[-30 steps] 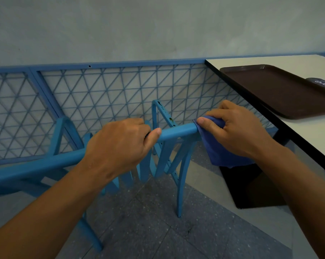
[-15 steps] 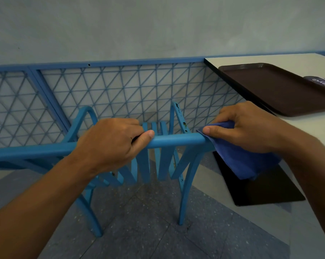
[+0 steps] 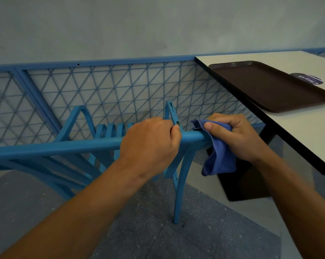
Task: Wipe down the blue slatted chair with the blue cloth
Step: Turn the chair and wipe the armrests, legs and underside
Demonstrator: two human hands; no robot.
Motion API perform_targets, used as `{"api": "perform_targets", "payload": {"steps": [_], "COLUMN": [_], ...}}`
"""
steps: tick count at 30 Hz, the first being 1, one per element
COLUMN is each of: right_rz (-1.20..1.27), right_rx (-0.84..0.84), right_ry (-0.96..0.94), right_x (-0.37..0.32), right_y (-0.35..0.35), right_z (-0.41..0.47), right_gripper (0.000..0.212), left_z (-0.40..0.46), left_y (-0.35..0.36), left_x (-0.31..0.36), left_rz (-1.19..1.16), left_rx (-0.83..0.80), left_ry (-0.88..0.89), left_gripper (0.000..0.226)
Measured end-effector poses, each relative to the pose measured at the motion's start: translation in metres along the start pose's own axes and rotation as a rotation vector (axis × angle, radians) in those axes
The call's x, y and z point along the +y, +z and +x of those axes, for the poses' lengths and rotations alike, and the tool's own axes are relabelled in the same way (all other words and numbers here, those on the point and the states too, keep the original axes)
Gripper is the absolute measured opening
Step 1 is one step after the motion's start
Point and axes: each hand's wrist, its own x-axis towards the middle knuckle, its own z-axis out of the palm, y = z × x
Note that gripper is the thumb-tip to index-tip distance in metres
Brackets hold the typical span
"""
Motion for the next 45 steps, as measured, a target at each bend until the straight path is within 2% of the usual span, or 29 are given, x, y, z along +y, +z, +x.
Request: {"api": "perform_targets", "payload": {"steps": [2,6,14,27,45], "right_rz": [0.038,0.022,-0.034,-0.051,-0.129], "right_rx": [0.032,0.105,0.083,0.036,-0.019], "right_ry": [0.013,0.035,0.041,0.027,-0.086], "right_x": [0.005,0.008,0.002,-0.026,-0.070], "right_y": [0.002,0.010,0.017,0.042,0.103], "right_z": [-0.002,-0.007,-0.005,-0.025,-0.063], "right_gripper": [0.032,0.031,0.034,0.038,0.043], "left_z": [0.001,0.001,-0.005,-0.021,-0.058], "left_y": [0.006,0.008,0.003,-0.014,-0.048], "left_x": [0.002,-0.001,-0.009,-0.031,-0.072], "left_rz": [0.023,0.053,0.048,-0.062,-0.247], "left_rx": [0.070,0.156,0.188,0.178,0.091], "left_ry": [-0.032,0.017,0.034,0.065,0.226], "left_gripper": [0.048,0.042,0.036,0.035,0.026]}}
